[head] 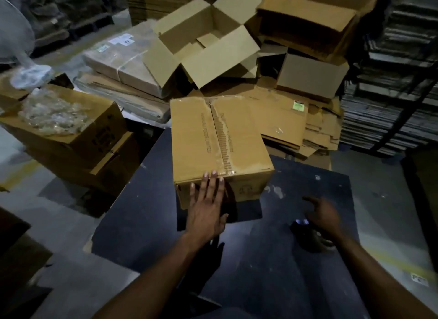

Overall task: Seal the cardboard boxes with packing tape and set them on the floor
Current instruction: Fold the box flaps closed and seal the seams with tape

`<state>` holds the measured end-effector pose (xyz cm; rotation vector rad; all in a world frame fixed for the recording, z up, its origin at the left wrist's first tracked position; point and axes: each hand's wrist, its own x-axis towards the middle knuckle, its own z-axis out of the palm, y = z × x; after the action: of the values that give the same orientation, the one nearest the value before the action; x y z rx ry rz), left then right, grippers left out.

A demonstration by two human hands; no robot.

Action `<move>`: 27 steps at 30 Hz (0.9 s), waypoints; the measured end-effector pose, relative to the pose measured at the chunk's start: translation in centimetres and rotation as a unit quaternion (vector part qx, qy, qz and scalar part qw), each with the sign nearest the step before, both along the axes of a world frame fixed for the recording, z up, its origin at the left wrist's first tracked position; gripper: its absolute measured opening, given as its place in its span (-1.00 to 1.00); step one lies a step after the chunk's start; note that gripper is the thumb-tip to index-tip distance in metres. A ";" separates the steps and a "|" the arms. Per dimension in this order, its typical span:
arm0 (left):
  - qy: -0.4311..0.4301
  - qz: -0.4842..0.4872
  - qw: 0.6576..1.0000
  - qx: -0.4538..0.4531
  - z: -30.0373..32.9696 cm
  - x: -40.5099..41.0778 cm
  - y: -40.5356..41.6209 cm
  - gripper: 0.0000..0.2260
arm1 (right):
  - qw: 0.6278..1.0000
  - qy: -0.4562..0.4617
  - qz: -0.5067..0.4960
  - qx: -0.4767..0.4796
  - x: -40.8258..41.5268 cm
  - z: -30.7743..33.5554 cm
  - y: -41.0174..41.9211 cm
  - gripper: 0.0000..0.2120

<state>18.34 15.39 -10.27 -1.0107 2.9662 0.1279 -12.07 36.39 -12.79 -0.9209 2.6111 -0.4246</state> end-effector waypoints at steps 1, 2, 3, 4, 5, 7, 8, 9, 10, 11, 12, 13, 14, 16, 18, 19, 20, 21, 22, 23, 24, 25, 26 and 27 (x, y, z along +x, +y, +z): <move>0.002 0.004 1.000 0.002 -0.1 -0.1 0.1 -0.04 | 0.998 -0.003 0.006 0.067 -1.4 -0.6 1.5 -0.46; 0.005 0.006 1.000 0.005 -0.2 -0.1 0.2 -0.03 | 0.993 -0.012 0.017 0.120 -2.3 -1.0 2.6 -0.39; 0.010 0.008 1.000 0.008 -0.3 -0.2 0.2 -0.03 | 0.987 -0.023 0.026 0.159 -3.1 -1.4 3.5 -0.33; 0.015 0.011 1.000 0.014 -0.4 -0.4 0.3 -0.02 | 0.982 -0.035 0.034 0.183 -3.8 -1.9 4.1 -0.30; 0.019 0.016 0.999 0.019 -0.4 -0.5 0.4 -0.01 | 0.978 -0.051 0.045 0.196 -4.3 -2.4 4.5 -0.30; 0.026 0.027 0.999 0.023 -0.7 -0.6 0.7 0.00 | 0.974 -0.074 0.070 0.203 -5.1 -4.0 5.0 -0.36; 0.031 0.032 0.999 0.023 -0.9 -0.7 0.8 0.00 | 0.973 -0.066 0.080 0.206 -4.8 -4.0 5.1 -0.39; 0.036 0.036 0.998 0.024 -1.0 -0.7 0.9 0.01 | 0.973 -0.051 0.091 0.204 -4.3 -3.9 5.2 -0.42; 0.041 0.040 0.998 0.025 -1.1 -0.8 1.0 0.00 | 0.975 -0.037 0.096 0.197 -3.8 -3.6 5.3 -0.45; 0.044 0.043 0.998 0.024 -1.3 -0.9 1.1 0.00 | 0.977 -0.022 0.096 0.192 -3.3 -3.3 5.3 -0.49; 0.047 0.046 0.998 0.022 -1.4 -1.1 1.2 0.00 | 0.978 -0.008 0.097 0.186 -3.0 -3.1 5.4 -0.53; 0.048 0.050 0.997 0.019 -1.4 -1.2 1.3 0.00 | 0.978 0.001 0.094 0.186 -2.7 -3.0 5.5 -0.57; 0.050 0.053 0.997 0.016 -1.5 -1.3 1.3 0.00 | 0.978 0.005 0.094 0.189 -2.5 -3.0 5.5 -0.61; 0.049 0.057 0.997 0.010 -1.6 -1.4 1.4 0.00 | 0.977 0.003 0.098 0.189 -2.0 -3.0 5.5 -0.65; 0.045 0.056 0.997 0.008 -1.7 -1.4 1.4 0.00 | 0.979 -0.005 0.098 0.179 -1.2 -3.1 5.3 -0.68; 0.044 0.054 0.998 0.008 -1.7 -1.4 1.4 0.00 | 0.981 -0.008 0.095 0.171 -0.8 -3.0 5.2 -0.69; 0.044 0.052 0.998 0.008 -1.6 -1.4 1.4 -0.01 | 0.982 -0.008 0.097 0.163 -0.2 -2.8 4.9 -0.69; 0.045 0.053 0.997 0.011 -1.4 -1.5 1.5 -0.02 | 0.982 -0.012 0.101 0.157 0.4 -2.5 4.6 -0.71; 0.051 0.057 0.997 0.017 -1.2 -1.5 1.7 -0.05 | 0.982 -0.020 0.109 0.152 1.1 -2.2 4.2 -0.73; 0.067 0.061 0.996 0.026 -0.9 -1.4 2.0 -0.08 | 0.982 -0.027 0.120 0.142 1.8 -1.8 3.8 -0.74; 0.096 0.068 0.992 0.039 -0.9 -1.2 2.5 -0.12 | 0.983 -0.033 0.132 0.122 2.6 -1.4 3.3 -0.74; 0.132 0.083 0.986 0.061 -0.9 -0.9 3.2 -0.15 | 0.985 -0.038 0.141 0.091 3.5 -0.9 2.9 -0.74; 0.171 0.111 0.974 0.104 -0.6 -0.6 4.2 -0.20 | 0.987 -0.045 0.146 0.053 4.6 -0.3 2.4 -0.74; 0.206 0.155 0.952 0.165 -0.4 -0.2 5.2 -0.26 | 0.987 -0.050 0.150 0.016 5.7 0.8 1.8 -0.75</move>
<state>18.17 20.54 -10.64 -1.5436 2.9294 0.9098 -6.33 38.20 -11.96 -1.2245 2.3324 -0.3375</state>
